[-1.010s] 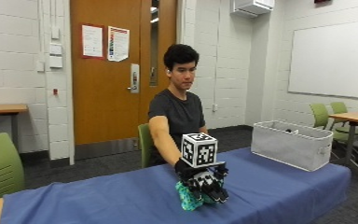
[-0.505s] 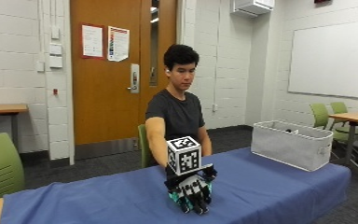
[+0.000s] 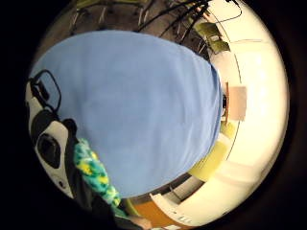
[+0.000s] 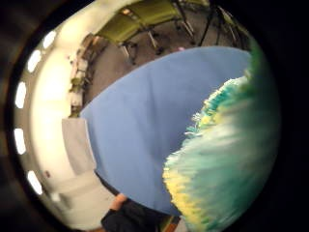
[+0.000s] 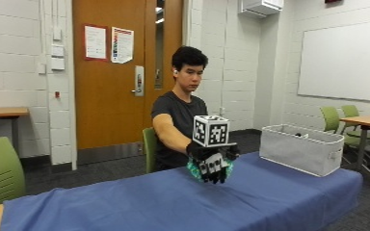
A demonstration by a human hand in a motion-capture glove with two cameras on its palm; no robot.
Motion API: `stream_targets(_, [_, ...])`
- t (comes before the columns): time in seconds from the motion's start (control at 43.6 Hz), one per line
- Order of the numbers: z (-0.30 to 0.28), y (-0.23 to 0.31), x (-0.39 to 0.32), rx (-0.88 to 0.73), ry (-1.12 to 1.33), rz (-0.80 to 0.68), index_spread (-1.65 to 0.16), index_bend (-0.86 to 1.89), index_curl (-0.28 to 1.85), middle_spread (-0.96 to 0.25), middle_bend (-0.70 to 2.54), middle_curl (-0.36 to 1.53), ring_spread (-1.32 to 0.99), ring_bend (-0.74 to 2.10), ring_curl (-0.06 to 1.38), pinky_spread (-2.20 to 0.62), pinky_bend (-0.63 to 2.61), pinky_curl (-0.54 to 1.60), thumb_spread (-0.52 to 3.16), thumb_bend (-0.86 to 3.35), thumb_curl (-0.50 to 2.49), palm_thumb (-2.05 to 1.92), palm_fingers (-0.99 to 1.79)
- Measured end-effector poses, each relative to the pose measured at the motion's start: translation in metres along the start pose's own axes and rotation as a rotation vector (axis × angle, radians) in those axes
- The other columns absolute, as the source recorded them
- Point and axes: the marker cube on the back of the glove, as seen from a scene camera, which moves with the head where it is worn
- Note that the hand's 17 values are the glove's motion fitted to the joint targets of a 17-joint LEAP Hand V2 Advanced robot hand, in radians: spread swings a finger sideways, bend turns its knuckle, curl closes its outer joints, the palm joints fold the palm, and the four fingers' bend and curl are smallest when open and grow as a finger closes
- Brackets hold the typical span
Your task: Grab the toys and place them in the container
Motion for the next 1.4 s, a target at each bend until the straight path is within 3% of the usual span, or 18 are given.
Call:
stream_targets(0.436, [-0.184,0.018,-0.173,0.203,0.029,-0.264,-0.37,0.17,0.55,-0.33,1.01,0.67,-0.38,1.19,0.52,-0.47,0.73,0.37,0.81,0.17,0.67,0.66,1.21])
stream_targets(0.711, [-0.255,0.065,-0.315,0.307,-0.035,-0.458,-0.38,0.18,0.60,-0.33,1.03,0.68,-0.37,1.21,0.51,-0.48,0.74,0.37,0.78,0.15,0.75,0.66,1.19])
stream_targets(0.803, [-0.267,0.087,-0.362,0.310,-0.094,-0.608,-0.38,0.17,0.62,-0.32,1.04,0.68,-0.37,1.22,0.51,-0.48,0.75,0.37,0.78,0.14,0.77,0.66,1.18])
stream_targets(0.895, [-0.270,0.092,-0.401,0.341,-0.021,-0.579,-0.38,0.18,0.64,-0.32,1.03,0.68,-0.37,1.22,0.50,-0.48,0.75,0.37,0.77,0.13,0.80,0.66,1.18])
stream_targets(1.124, [-0.262,0.136,-0.527,0.346,0.009,-0.687,-0.39,0.18,0.68,-0.32,1.04,0.68,-0.37,1.23,0.50,-0.48,0.75,0.37,0.77,0.12,0.86,0.66,1.18])
stream_targets(1.239, [-0.252,0.129,-0.531,0.312,-0.076,-0.872,-0.40,0.18,0.71,-0.33,1.04,0.69,-0.37,1.23,0.49,-0.48,0.75,0.37,0.77,0.11,0.88,0.66,1.18])
stream_targets(1.4, [-0.231,0.127,-0.550,0.251,-0.138,-0.938,-0.41,0.18,0.75,-0.33,1.04,0.69,-0.37,1.23,0.49,-0.48,0.76,0.37,0.77,0.10,0.92,0.66,1.18])
